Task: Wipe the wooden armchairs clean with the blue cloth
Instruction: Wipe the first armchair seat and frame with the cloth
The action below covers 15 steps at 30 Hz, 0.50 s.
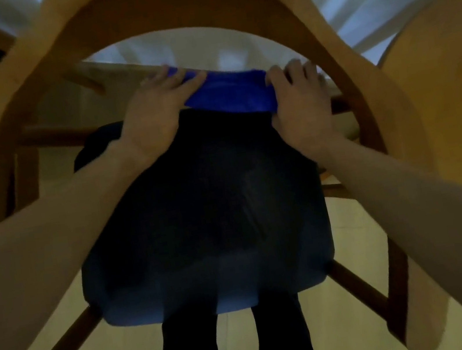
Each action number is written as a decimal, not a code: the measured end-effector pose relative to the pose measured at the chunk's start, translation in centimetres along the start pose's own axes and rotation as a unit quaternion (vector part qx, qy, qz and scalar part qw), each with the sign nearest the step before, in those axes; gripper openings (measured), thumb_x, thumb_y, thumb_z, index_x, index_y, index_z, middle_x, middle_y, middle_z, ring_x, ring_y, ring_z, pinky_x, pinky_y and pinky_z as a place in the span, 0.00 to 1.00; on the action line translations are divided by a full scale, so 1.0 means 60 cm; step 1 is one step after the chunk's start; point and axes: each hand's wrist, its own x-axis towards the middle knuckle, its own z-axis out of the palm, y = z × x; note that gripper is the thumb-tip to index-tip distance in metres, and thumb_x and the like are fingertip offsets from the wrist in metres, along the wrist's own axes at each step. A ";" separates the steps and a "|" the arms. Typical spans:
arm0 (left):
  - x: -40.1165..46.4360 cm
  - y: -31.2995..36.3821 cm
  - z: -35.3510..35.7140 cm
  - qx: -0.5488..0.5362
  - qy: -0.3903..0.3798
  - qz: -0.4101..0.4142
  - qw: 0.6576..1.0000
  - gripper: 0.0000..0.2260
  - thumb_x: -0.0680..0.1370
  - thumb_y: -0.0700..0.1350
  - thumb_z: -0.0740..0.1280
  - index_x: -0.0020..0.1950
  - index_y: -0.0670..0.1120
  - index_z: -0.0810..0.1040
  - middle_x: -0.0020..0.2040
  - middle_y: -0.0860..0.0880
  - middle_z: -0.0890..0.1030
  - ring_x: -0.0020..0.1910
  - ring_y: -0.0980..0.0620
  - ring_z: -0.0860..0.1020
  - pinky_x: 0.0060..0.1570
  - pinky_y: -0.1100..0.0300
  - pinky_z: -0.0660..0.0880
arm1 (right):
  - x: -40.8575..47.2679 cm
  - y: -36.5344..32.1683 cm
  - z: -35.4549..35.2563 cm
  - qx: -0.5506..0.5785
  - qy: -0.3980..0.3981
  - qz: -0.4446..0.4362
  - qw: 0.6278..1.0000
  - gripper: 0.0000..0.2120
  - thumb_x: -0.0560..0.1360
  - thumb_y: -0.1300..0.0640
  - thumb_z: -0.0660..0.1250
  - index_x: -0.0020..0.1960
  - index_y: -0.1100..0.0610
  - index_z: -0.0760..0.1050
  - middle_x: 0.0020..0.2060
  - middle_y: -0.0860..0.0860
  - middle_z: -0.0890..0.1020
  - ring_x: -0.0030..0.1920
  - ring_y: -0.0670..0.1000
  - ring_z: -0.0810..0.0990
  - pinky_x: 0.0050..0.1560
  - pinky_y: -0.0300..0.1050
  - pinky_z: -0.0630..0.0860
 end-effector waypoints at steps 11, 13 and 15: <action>-0.002 0.051 0.124 0.037 -0.173 -0.084 0.981 0.30 0.81 0.49 0.55 0.76 0.66 0.42 0.80 0.46 0.46 0.75 0.32 0.51 0.63 0.33 0.65 | 0.007 -0.009 0.107 -0.051 -0.271 -0.101 0.956 0.25 0.72 0.50 0.69 0.68 0.50 0.68 0.66 0.55 0.70 0.71 0.67 0.59 0.65 0.70 0.63; -0.039 0.067 0.125 0.056 -0.177 -0.070 0.980 0.29 0.81 0.52 0.56 0.77 0.64 0.43 0.79 0.44 0.47 0.75 0.32 0.52 0.60 0.37 0.70 | -0.026 -0.019 0.102 -0.055 -0.322 -0.100 0.940 0.28 0.73 0.50 0.69 0.70 0.49 0.66 0.69 0.55 0.67 0.73 0.67 0.55 0.67 0.71 0.61; -0.085 0.093 0.133 0.079 -0.195 -0.057 0.976 0.30 0.81 0.53 0.57 0.77 0.61 0.42 0.79 0.43 0.47 0.75 0.32 0.54 0.58 0.41 0.73 | -0.076 -0.028 0.102 -0.057 -0.358 -0.098 0.927 0.30 0.72 0.51 0.70 0.72 0.49 0.64 0.70 0.55 0.65 0.73 0.66 0.53 0.68 0.70 0.60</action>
